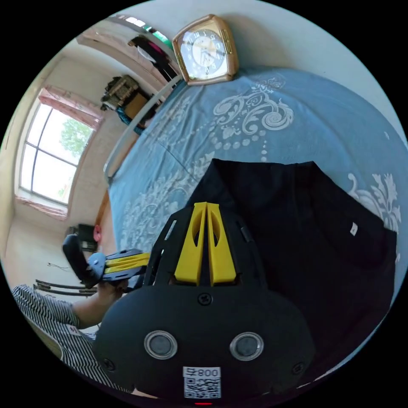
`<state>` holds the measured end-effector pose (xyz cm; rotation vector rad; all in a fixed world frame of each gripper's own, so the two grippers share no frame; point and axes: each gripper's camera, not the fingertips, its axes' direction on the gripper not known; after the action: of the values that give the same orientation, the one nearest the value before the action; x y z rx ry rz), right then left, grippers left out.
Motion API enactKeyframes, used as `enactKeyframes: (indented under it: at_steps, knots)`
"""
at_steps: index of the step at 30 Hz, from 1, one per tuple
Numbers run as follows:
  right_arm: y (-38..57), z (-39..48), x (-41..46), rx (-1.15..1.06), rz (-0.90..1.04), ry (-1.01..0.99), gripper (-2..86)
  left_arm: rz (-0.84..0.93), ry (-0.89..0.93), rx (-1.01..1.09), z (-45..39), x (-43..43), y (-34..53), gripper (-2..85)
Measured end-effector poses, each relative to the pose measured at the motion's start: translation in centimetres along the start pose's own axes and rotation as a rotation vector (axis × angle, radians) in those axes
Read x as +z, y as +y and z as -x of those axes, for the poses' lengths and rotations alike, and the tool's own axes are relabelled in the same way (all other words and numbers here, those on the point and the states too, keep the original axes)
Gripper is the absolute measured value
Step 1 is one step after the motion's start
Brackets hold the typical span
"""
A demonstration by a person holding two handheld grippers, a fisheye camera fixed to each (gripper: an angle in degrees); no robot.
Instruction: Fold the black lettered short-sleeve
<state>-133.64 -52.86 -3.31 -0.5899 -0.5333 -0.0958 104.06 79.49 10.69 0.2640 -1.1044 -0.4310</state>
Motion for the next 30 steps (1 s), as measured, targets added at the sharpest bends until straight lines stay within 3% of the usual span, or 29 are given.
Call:
enactKeyframes:
  at_steps: [11,17,21,26,30]
  knots:
    - [0.0,0.3,0.4,-0.046,-0.006,0.015,0.0,-0.098,0.082,-0.043,0.5,-3.9,0.3,0.2]
    - [2.7,1.3,-1.5,-0.065,-0.072,0.004,0.0,0.013,0.037,0.005,-0.4,-1.9,-1.4,0.1]
    - [3.1,1.3,-0.5,-0.074,-0.051,0.018,0.1,-0.081,0.106,-0.027,-0.1,-4.1,-0.4,0.1]
    - [3.8,1.4,1.9,-0.099,-0.005,0.072,0.2,0.021,0.013,0.027,-0.6,-2.4,-1.4,0.1]
    - [5.6,1.8,1.7,-0.131,0.027,0.103,0.2,-0.027,0.027,-0.007,0.0,-4.4,-1.1,0.1]
